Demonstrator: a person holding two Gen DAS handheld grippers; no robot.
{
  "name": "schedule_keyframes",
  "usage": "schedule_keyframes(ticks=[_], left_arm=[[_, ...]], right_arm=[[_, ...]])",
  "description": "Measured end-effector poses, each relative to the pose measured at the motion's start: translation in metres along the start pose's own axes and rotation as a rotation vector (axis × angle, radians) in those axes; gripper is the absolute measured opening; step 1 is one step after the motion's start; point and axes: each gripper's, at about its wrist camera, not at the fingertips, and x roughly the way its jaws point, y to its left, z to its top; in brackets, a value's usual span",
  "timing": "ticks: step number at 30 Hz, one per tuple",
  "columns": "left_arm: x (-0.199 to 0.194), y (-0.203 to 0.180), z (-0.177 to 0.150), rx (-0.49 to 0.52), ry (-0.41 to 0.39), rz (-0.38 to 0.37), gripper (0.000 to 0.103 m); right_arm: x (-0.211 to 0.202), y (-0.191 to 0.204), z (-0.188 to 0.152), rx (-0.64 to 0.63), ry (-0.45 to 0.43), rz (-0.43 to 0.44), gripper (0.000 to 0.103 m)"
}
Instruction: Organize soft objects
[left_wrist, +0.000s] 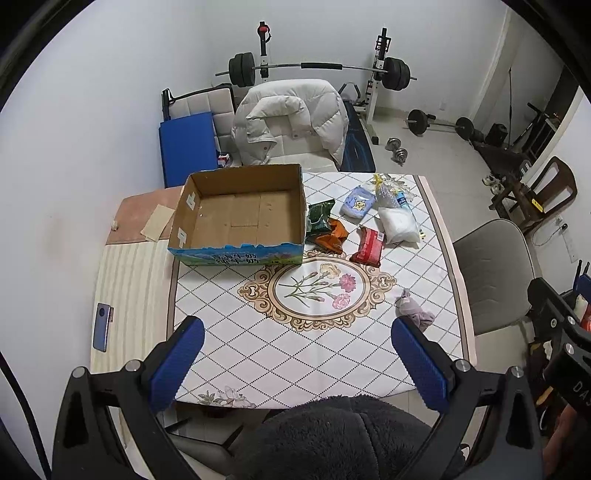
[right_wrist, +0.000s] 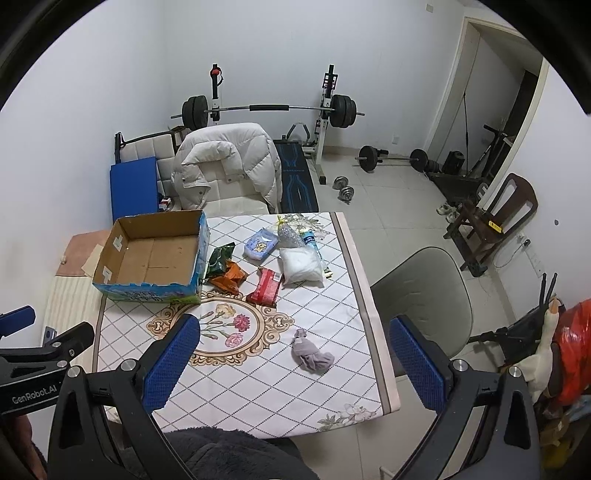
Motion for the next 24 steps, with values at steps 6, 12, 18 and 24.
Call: schedule_keyframes(ticks=[6,12,18,24], left_arm=[[-0.004,-0.001,0.001,0.000,-0.004,-0.004,0.103],[-0.006,-0.001,0.001,-0.001,-0.009,-0.004,0.103],[-0.010,-0.001,0.004,0.000,-0.021,-0.007,0.103],[-0.011,-0.003,0.003,-0.004,-0.022,-0.008,0.103]], right_arm=[[-0.007,0.006,0.005,-0.006,-0.009,0.000,0.103],[-0.009,0.011,0.001,-0.012,-0.013,0.002,0.103],[-0.007,0.007,-0.002,-0.009,-0.014,0.002,0.103],[-0.008,0.008,-0.002,-0.009,-0.013,0.004,0.103]])
